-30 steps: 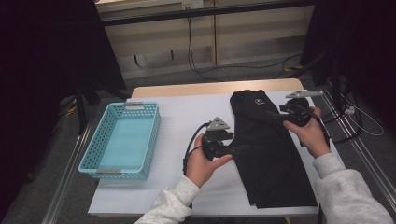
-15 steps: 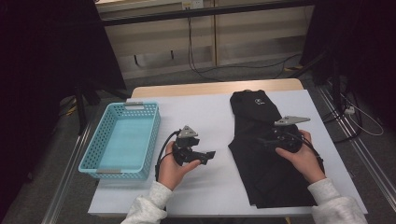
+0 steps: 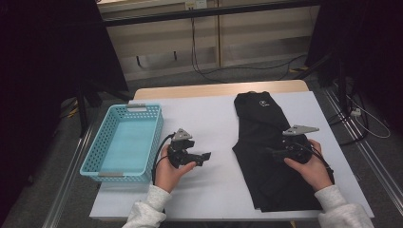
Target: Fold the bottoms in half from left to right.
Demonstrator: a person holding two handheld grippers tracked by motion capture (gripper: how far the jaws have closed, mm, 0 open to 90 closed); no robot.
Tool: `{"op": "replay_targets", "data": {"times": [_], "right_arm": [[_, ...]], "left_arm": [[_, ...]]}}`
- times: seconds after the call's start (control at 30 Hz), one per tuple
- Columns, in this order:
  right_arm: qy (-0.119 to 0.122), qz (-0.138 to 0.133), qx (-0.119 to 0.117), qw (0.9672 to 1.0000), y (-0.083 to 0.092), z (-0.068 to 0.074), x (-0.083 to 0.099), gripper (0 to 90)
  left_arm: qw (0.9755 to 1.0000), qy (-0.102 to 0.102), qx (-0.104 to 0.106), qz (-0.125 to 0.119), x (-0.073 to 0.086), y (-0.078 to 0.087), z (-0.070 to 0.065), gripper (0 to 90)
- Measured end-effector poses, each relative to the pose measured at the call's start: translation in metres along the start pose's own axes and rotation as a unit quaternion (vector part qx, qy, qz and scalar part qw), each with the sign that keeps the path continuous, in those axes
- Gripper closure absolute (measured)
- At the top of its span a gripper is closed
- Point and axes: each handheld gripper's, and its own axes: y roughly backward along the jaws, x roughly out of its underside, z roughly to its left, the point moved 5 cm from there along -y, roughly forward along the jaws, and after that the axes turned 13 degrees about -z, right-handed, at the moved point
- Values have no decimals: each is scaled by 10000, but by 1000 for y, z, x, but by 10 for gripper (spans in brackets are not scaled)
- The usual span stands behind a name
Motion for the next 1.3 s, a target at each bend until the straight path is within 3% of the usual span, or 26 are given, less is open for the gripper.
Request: {"op": "replay_targets", "data": {"times": [0.2,0.4,0.53,0.87,1.03,1.13,1.23,1.3], "right_arm": [[31,-13,18,10000,8,0,1,231],[9,-77,121,9999,21,-4,4,258],[-85,-136,28,9999,26,-5,5,257],[-68,-73,137,9999,37,-9,16,276],[90,-48,160,9998,42,-4,18,312],[26,-69,183,9998,47,-5,20,373],[-121,-3,262,9996,52,-8,26,428],[-174,6,274,9995,57,-9,28,449]], "left_arm": [[9999,16,-71,-99,-2,5,7,133],[9999,33,-149,64,3,8,13,102],[9998,72,-175,88,6,7,15,100],[9998,1,-185,116,5,10,15,100],[9998,-99,-154,111,3,10,14,99],[9998,-28,-173,72,2,11,13,91],[9995,-230,-125,203,3,11,15,82],[9997,-120,-169,124,3,11,15,77]]}}
